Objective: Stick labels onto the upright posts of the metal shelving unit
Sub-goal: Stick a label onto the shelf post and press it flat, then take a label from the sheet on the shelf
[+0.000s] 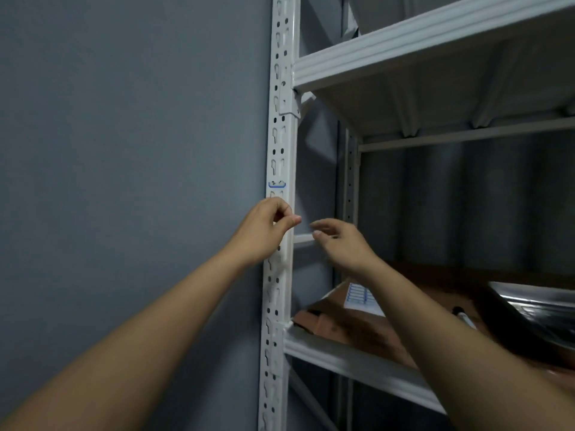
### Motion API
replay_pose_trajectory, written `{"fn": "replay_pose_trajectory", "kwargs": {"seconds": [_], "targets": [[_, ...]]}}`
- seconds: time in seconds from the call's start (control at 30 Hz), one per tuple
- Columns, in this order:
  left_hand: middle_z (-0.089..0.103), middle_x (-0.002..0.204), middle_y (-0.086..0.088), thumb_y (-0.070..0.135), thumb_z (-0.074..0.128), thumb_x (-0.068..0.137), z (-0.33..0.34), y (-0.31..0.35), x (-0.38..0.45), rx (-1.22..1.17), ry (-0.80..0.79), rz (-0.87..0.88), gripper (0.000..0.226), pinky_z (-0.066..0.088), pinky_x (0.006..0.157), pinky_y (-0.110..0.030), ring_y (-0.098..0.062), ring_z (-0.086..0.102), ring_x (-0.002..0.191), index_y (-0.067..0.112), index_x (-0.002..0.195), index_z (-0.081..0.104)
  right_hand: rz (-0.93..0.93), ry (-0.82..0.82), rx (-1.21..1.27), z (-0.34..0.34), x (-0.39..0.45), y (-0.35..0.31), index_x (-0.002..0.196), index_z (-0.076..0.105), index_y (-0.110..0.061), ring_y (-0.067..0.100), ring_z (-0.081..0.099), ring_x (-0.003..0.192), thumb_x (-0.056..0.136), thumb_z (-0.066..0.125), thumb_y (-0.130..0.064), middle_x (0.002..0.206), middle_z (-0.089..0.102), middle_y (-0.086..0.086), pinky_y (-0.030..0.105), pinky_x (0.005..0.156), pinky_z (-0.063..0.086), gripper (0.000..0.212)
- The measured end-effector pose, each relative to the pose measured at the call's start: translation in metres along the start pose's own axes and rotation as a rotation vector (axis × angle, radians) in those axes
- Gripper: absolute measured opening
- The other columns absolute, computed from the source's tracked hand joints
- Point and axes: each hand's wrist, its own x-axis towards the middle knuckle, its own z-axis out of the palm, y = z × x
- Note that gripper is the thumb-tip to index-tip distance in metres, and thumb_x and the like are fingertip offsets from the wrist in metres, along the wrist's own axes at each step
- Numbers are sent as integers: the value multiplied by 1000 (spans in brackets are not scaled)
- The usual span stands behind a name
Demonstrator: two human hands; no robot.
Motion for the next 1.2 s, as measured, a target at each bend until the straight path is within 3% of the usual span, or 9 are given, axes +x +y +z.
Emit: {"fn": "replay_pose_trajectory", "kwargs": {"seconds": [0.1,0.2,0.3,0.4,0.53,0.7,0.9,1.03,1.2], "targets": [[65,86,-10,21,60,91,13,21,-11,-8,-66,-31,21,47,75,-33,-20,58,79,20,72,51,5,5,12,-23,-18,-2,109,69,-12,11,58,85,97,52,-15,96,66,0,28,78,49,20],[68,87,-14,20,61,90,30,43,-18,-57,-114,-52,18,49,77,-35,-25,62,84,18,74,54,10,83,223,-43,-40,-11,91,70,-14,9,58,67,96,53,-8,77,65,1,23,61,48,19],[67,84,-9,17,61,90,48,63,-25,-151,-144,-54,16,50,80,-37,-24,63,85,19,75,57,-10,97,299,-62,-64,-18,89,70,-11,9,60,66,94,56,-5,77,67,3,24,62,52,16],[67,85,-2,12,58,92,62,84,-32,-306,-166,-80,14,50,79,-24,-16,63,87,19,79,61,-67,134,352,-82,-87,-15,92,70,-9,7,66,69,92,59,-2,80,70,4,23,68,56,14],[69,95,-3,16,56,94,78,102,-42,-460,-184,-166,17,50,82,-30,-18,63,98,22,83,67,-189,246,121,-102,-107,-2,97,75,-14,5,70,86,86,69,-12,89,75,-2,23,78,56,12],[70,101,-4,18,57,93,86,124,-53,-614,-194,-252,15,49,72,-22,-16,63,101,22,87,70,-215,411,8,-119,-118,-4,88,77,-17,-9,63,76,82,74,-21,79,71,-12,6,67,46,8],[71,84,1,17,66,86,91,140,-61,-731,-129,-362,9,49,72,-21,-12,65,88,21,80,72,-261,542,-67,-118,-123,0,81,73,-19,-3,60,75,84,70,-13,79,67,-9,6,70,44,7],[70,83,3,20,68,85,103,136,-60,-677,-66,-406,5,48,67,-20,-10,63,83,20,82,71,-75,573,-6,-126,-120,22,82,72,-22,9,65,78,88,64,-14,77,69,-9,31,78,55,13],[65,79,0,18,65,87,133,136,-59,-617,-142,-417,6,44,60,-19,-10,58,75,16,83,69,261,490,-295,-177,-121,66,97,73,-15,22,62,97,96,53,-22,101,71,5,36,87,51,21]]}}
